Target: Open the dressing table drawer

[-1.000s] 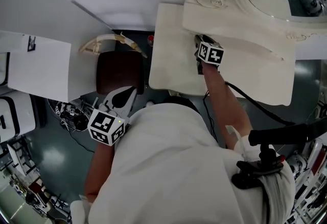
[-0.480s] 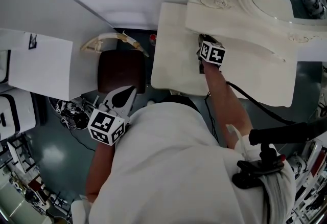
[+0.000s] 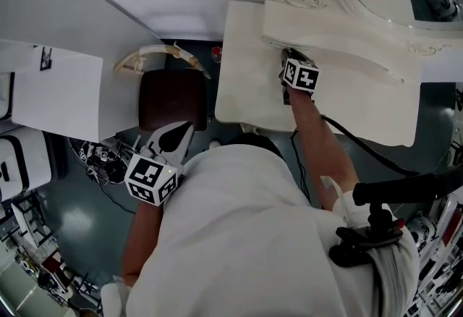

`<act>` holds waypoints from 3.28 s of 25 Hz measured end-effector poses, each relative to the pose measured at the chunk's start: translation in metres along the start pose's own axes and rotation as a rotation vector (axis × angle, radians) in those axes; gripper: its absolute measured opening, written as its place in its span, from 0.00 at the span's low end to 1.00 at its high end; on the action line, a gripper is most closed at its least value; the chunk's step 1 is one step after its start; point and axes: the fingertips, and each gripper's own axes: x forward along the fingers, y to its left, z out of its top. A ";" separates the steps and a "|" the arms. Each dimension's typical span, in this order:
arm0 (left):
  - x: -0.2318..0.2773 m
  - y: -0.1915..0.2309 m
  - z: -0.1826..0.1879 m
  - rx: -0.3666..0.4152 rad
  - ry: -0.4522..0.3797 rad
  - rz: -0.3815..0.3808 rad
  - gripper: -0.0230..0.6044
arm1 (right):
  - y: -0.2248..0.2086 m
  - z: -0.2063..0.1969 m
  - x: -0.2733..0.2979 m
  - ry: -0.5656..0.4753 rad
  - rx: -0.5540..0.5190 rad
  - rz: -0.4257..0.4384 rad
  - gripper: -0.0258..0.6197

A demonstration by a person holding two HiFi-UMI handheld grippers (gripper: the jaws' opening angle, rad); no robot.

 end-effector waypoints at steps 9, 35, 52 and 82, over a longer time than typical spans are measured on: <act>-0.002 -0.001 -0.003 0.006 0.001 -0.017 0.04 | 0.002 -0.009 -0.008 0.009 -0.010 -0.004 0.19; -0.012 -0.007 -0.017 0.011 -0.004 -0.037 0.04 | 0.011 -0.031 -0.026 0.034 -0.043 -0.011 0.19; -0.021 -0.009 -0.023 0.014 -0.007 -0.042 0.04 | 0.013 -0.037 -0.029 0.040 -0.061 -0.010 0.19; -0.076 -0.027 -0.070 0.077 -0.039 -0.152 0.04 | 0.067 -0.145 -0.139 0.134 -0.091 -0.006 0.04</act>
